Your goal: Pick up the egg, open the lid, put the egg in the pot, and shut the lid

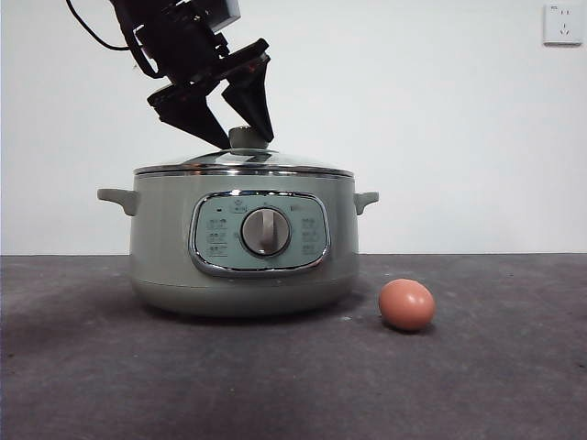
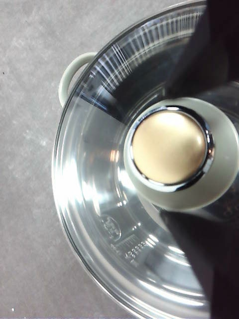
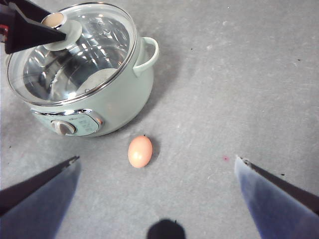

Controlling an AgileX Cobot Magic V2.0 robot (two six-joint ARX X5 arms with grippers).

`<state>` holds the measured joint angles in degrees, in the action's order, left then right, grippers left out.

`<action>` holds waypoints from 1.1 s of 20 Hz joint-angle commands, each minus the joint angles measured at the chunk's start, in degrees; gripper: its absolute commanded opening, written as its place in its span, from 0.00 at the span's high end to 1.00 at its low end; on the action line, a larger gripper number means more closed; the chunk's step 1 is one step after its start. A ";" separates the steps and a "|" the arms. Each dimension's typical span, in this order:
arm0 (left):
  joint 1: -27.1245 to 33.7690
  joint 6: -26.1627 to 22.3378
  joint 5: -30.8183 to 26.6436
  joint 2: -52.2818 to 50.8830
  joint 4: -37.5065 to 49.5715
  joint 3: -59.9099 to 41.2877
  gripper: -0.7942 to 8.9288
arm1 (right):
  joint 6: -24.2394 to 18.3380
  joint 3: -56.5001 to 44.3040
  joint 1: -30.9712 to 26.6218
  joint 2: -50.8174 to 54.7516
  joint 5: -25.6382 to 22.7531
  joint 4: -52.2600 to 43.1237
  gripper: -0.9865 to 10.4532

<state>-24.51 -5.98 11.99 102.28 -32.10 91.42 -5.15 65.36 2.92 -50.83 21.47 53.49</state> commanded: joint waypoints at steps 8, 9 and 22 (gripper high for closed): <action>-0.66 0.00 0.50 0.59 -1.29 -0.02 0.93 | 0.48 0.17 0.09 -0.07 0.20 -0.55 0.32; -0.66 -0.02 1.09 0.57 -1.29 -0.02 0.93 | 0.48 0.17 0.09 -0.07 0.20 -0.55 0.32; -0.46 -0.28 3.23 -2.03 -7.76 12.72 0.93 | 0.66 0.17 0.09 -2.56 0.20 -0.74 0.32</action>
<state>-25.04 -6.11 14.68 101.82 -41.58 103.20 -4.93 65.36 2.92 -53.19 21.47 53.36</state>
